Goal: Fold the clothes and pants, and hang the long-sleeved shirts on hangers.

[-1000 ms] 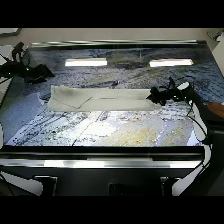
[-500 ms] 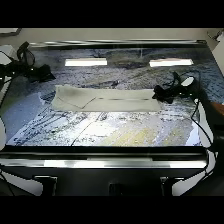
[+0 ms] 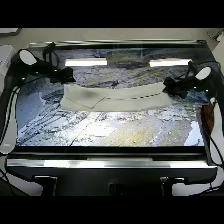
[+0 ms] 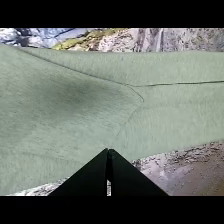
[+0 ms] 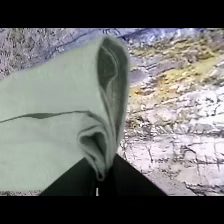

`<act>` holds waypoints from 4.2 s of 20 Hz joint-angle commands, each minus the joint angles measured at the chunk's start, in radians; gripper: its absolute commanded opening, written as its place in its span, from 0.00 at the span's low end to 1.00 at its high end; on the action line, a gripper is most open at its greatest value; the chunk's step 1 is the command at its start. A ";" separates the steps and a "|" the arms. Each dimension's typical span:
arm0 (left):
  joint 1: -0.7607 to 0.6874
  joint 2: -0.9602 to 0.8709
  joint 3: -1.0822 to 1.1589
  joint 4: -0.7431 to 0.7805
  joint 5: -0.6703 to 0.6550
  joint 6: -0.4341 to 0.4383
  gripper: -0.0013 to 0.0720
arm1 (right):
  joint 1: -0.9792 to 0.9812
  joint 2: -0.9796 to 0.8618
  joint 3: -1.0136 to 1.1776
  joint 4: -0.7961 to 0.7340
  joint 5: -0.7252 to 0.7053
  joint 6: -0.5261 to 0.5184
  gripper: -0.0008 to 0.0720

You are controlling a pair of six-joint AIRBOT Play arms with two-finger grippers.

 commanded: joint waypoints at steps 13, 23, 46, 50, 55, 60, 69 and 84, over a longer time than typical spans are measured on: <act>-0.456 -0.257 0.001 -0.384 0.441 -0.249 0.05 | -0.100 0.175 0.121 0.042 0.215 0.038 0.06; -0.574 -0.385 0.001 -0.384 0.548 -0.472 0.05 | -0.100 0.206 0.121 0.193 0.244 0.026 0.06; -0.311 -0.203 0.139 -0.217 0.290 -0.345 0.05 | 0.128 0.211 0.120 0.298 0.047 0.093 0.05; -0.115 -0.012 0.139 -0.019 0.149 -0.334 0.05 | 0.333 0.144 0.121 0.291 -0.142 0.163 0.05; 0.085 0.139 0.139 -0.016 0.069 -0.293 0.05 | 0.547 -0.017 0.121 0.294 -0.391 0.234 0.05; 0.194 0.191 0.135 -0.016 0.018 -0.290 0.05 | 0.658 -0.172 0.121 0.388 -0.575 0.237 0.05; 0.212 0.191 0.095 -0.016 0.001 -0.268 0.05 | 0.704 -0.291 0.121 0.458 -0.698 0.235 0.06; 0.210 0.195 0.090 -0.017 0.000 -0.256 0.05 | 0.508 -0.148 0.121 0.557 -0.555 0.059 0.83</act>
